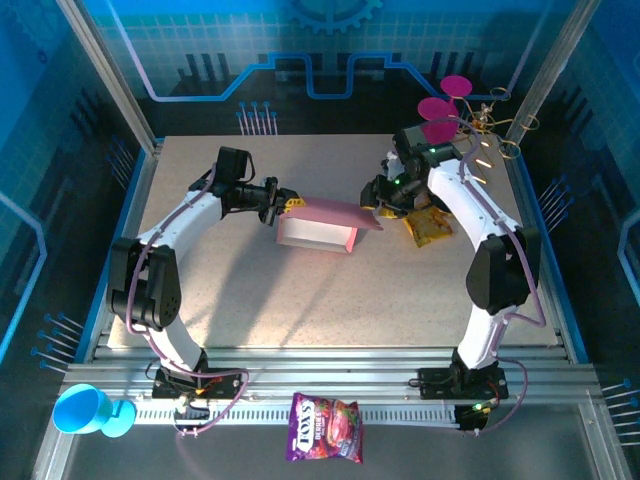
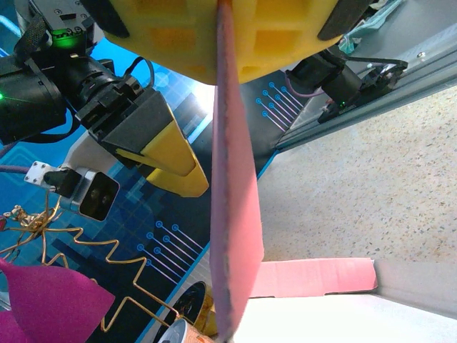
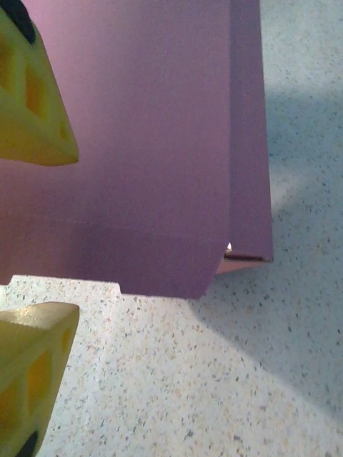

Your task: Fold the paper box

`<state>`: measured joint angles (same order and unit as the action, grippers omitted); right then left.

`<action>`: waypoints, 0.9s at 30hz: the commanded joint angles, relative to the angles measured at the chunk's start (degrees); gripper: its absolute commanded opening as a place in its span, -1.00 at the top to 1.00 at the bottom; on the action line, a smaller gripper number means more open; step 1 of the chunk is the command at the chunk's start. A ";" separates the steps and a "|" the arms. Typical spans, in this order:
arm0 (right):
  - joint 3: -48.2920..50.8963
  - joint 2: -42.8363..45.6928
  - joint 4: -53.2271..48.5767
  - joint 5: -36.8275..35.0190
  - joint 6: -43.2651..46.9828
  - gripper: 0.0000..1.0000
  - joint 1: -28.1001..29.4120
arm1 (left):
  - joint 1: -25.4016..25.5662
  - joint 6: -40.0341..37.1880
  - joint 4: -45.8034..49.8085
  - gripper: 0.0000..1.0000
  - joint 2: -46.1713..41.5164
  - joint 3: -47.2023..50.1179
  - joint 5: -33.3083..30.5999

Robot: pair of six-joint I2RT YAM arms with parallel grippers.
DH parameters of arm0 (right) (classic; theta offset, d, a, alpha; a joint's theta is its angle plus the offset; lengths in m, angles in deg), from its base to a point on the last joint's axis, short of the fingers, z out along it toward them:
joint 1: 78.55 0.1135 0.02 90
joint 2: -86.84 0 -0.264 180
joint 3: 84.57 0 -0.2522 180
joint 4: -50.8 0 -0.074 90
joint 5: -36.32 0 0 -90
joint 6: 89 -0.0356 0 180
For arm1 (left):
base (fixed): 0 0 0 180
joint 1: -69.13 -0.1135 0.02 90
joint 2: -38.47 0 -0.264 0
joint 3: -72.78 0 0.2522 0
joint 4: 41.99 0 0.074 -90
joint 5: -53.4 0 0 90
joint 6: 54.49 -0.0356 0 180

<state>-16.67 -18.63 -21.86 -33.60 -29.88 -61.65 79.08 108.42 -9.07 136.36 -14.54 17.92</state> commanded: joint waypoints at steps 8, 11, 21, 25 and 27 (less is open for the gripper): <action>4.33 1.87 0.89 5.81 -2.16 0.03 -0.25 | -0.38 -0.49 -0.66 1.00 0.90 -1.30 1.55; 6.41 3.16 2.48 6.38 -3.30 0.05 -0.25 | -0.38 -0.09 -1.27 1.00 1.23 -1.32 1.50; 6.87 4.14 2.95 9.40 -5.69 0.02 -0.12 | -0.45 0.58 -2.37 1.00 2.05 -1.26 1.38; 5.92 5.96 -2.42 2.40 -1.60 -0.12 -1.33 | -0.64 -0.02 -1.46 1.00 2.14 -1.57 1.17; 5.01 6.25 -3.61 1.09 -0.30 -0.13 -2.26 | -0.63 -0.44 -1.06 1.00 2.31 -1.82 1.18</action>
<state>-9.48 -15.07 -20.57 -30.00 -33.02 -62.19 78.98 108.66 -9.73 138.15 -14.54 18.86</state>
